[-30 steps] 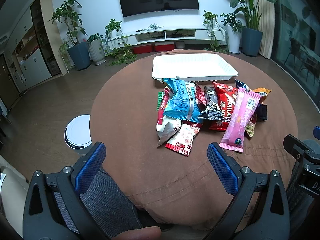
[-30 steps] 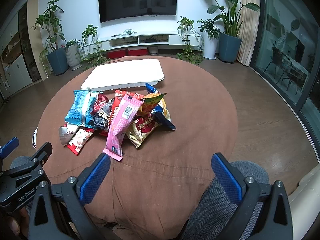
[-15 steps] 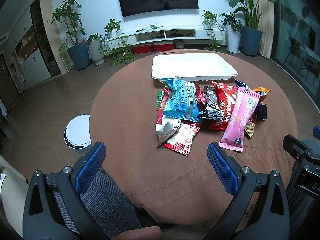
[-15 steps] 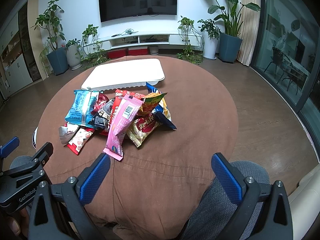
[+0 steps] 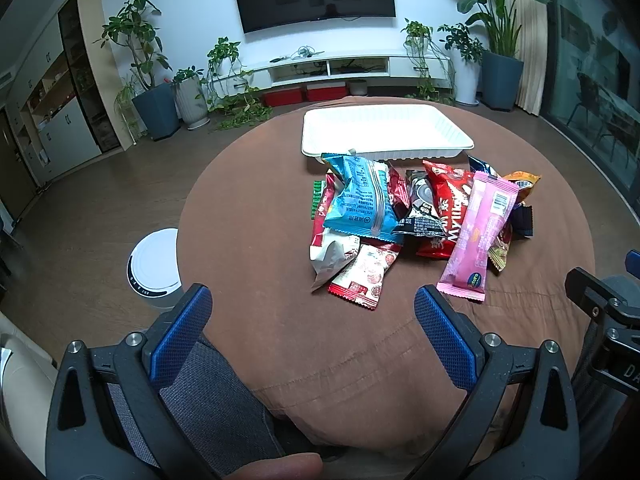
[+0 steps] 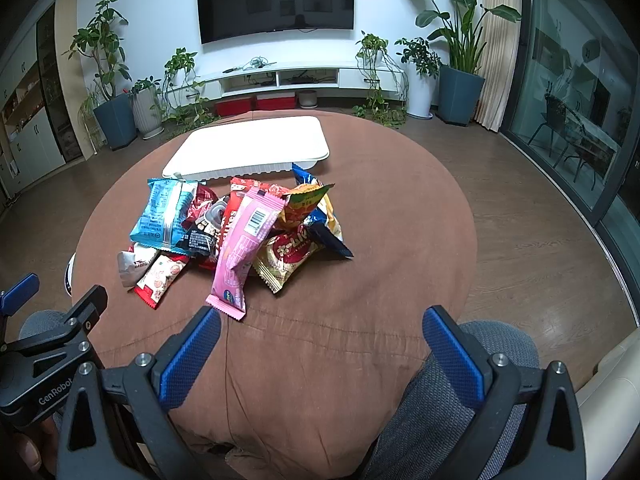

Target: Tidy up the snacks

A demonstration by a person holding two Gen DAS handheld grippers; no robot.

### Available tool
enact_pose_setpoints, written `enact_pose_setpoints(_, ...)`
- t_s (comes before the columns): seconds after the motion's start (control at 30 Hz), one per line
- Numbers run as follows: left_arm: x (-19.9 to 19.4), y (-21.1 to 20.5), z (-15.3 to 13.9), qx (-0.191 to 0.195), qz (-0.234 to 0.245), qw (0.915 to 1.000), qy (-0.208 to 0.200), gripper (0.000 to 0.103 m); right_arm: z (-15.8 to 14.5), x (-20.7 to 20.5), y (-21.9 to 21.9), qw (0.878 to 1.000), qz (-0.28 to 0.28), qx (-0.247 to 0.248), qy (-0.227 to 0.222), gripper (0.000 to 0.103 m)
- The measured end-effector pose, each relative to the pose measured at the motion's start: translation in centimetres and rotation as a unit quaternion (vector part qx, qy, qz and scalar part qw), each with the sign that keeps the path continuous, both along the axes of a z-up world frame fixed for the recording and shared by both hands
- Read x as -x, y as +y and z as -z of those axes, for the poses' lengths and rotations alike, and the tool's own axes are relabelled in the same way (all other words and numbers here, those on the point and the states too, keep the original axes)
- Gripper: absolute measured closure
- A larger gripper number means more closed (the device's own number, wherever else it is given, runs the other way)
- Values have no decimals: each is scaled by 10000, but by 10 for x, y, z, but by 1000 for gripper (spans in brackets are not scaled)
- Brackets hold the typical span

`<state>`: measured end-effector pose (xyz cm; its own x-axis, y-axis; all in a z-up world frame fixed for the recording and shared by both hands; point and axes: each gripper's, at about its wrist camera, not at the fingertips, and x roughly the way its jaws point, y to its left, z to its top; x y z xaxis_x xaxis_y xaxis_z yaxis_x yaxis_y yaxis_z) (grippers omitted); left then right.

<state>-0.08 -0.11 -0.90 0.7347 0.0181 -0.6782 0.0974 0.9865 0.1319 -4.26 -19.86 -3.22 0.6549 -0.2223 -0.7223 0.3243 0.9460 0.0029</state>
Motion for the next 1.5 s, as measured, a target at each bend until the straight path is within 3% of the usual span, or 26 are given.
enact_pose_setpoints(1.27,1,-2,2,2,6,10000,27,0,3,2,1,10000,-4,-11,27,0)
enact_pose_setpoints(1.5,3,9,6,337,-68,9994,26,0,5,3,1,10000,-14,-56,2,0)
